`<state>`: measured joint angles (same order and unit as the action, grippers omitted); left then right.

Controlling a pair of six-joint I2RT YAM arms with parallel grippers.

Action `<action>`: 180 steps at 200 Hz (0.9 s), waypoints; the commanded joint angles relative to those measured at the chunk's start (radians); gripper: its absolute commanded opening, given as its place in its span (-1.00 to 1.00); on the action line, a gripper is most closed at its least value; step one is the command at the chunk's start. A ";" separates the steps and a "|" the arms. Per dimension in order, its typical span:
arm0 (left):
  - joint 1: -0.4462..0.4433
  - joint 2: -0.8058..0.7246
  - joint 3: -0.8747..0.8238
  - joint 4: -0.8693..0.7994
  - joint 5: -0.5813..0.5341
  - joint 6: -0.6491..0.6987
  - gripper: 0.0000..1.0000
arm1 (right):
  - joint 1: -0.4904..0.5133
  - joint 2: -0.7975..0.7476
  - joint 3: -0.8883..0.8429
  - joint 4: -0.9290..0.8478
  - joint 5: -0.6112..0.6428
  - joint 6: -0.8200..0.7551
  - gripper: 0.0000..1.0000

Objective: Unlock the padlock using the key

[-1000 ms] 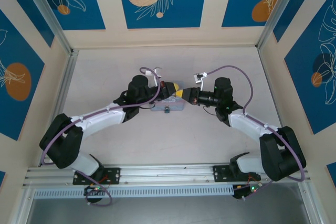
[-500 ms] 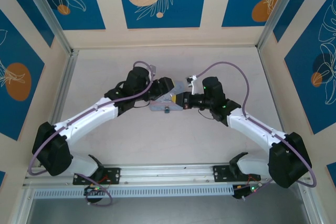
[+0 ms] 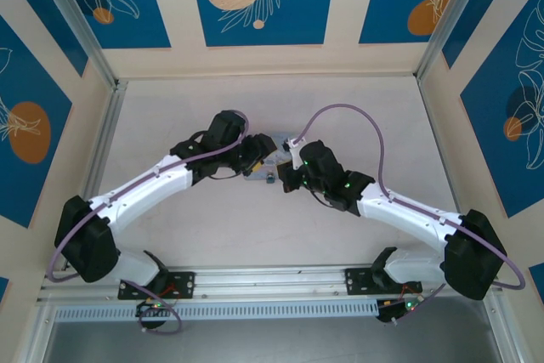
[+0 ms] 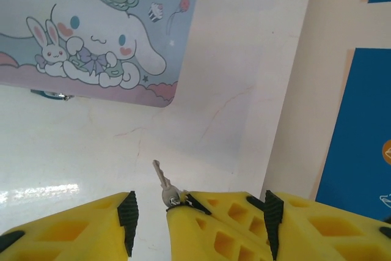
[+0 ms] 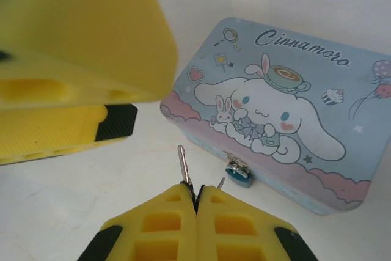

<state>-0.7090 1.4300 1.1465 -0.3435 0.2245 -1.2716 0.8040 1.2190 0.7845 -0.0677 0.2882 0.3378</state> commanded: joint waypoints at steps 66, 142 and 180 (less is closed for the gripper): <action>0.002 0.080 0.043 0.013 0.020 -0.086 0.01 | 0.034 -0.021 0.038 0.055 0.101 -0.059 -1.00; -0.013 0.107 0.050 0.044 0.026 -0.102 -0.30 | 0.043 0.004 0.062 0.057 0.101 -0.065 -1.00; -0.017 0.110 0.051 0.047 0.026 -0.104 -0.42 | 0.053 0.025 0.077 0.045 0.125 -0.075 -1.00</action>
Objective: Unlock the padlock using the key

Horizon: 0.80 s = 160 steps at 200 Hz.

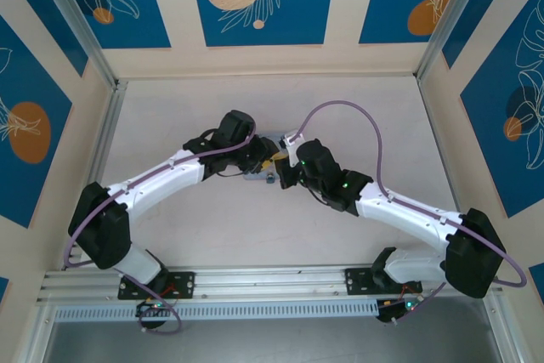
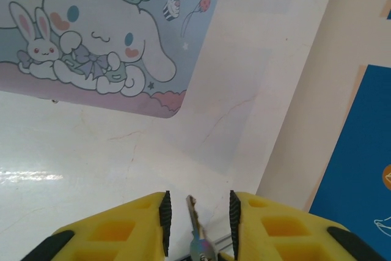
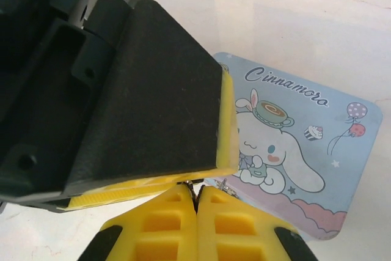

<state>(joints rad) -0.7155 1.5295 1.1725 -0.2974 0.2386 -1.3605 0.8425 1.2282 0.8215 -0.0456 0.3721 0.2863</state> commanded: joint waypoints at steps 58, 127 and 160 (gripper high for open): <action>-0.016 0.017 0.025 0.010 0.016 -0.015 -0.70 | 0.035 0.048 0.062 0.008 0.076 -0.043 -1.00; -0.013 0.024 0.012 0.034 -0.006 0.066 -1.00 | 0.004 0.001 0.075 -0.078 0.006 0.004 -0.38; 0.010 0.002 -0.042 0.145 -0.045 0.276 -1.00 | -0.172 -0.163 -0.008 -0.105 -0.211 0.175 -0.02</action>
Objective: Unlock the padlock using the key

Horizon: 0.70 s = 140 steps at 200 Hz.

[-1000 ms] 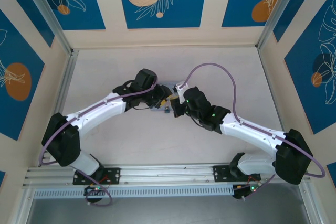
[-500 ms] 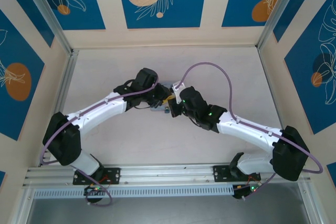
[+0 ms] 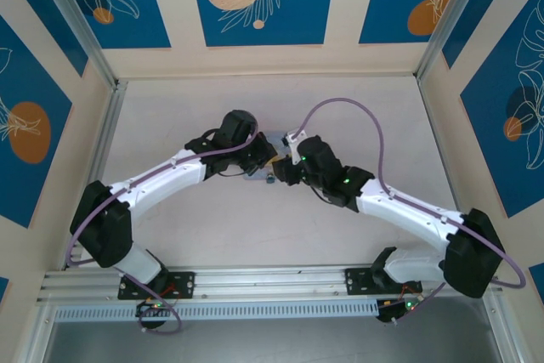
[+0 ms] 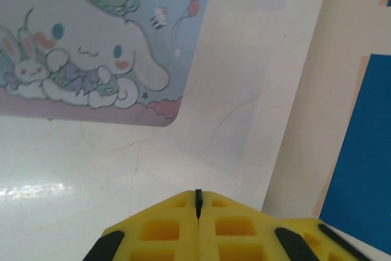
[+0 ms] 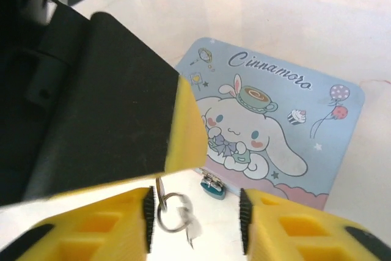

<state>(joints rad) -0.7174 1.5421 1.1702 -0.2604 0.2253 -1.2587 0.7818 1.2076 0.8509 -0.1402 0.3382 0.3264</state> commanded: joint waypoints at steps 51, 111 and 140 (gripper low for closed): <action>0.031 -0.084 -0.161 0.413 0.014 0.508 -1.00 | -0.408 -0.197 -0.135 0.183 -0.688 0.489 0.10; 0.032 -0.178 -0.282 0.723 0.015 0.528 -1.00 | -0.424 -0.022 -0.168 0.606 -0.866 0.755 0.04; 0.032 -0.206 -0.316 0.756 -0.038 0.496 -1.00 | -0.423 0.049 -0.194 0.783 -0.889 0.859 0.02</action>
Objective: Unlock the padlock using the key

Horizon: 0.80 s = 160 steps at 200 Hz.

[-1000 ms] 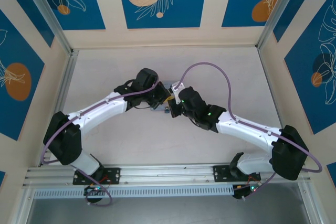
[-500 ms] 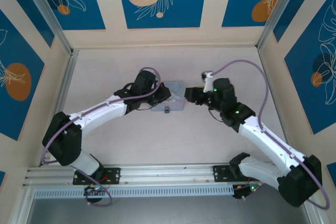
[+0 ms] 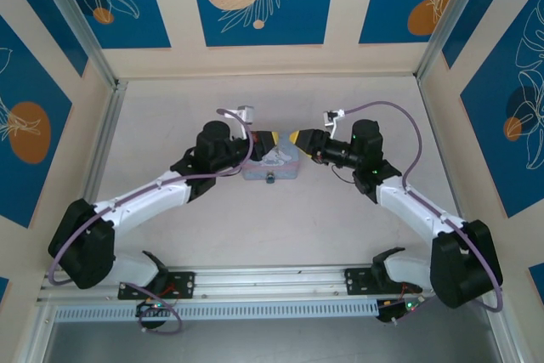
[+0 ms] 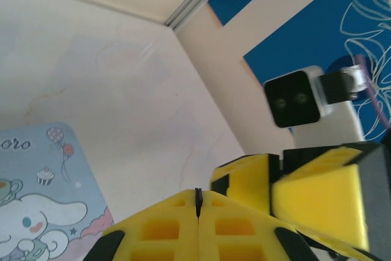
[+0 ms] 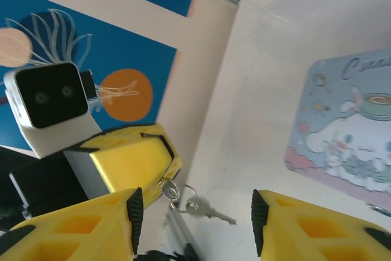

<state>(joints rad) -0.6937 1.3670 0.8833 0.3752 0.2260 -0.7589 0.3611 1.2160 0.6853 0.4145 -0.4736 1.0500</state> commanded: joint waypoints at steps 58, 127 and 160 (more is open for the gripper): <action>0.009 -0.039 -0.088 0.192 -0.094 -0.095 -1.00 | 0.010 0.123 -0.042 0.385 -0.134 0.194 0.01; 0.009 -0.004 -0.125 0.315 -0.109 -0.180 -1.00 | 0.038 0.176 -0.022 0.446 -0.135 0.225 -0.10; 0.008 0.018 -0.144 0.384 -0.133 -0.223 -1.00 | 0.054 0.234 -0.018 0.557 -0.114 0.299 -0.14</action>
<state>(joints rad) -0.6926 1.3666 0.7578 0.6540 0.1265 -0.9352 0.4023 1.4155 0.6540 0.8558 -0.5941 1.2865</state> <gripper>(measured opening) 0.040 0.436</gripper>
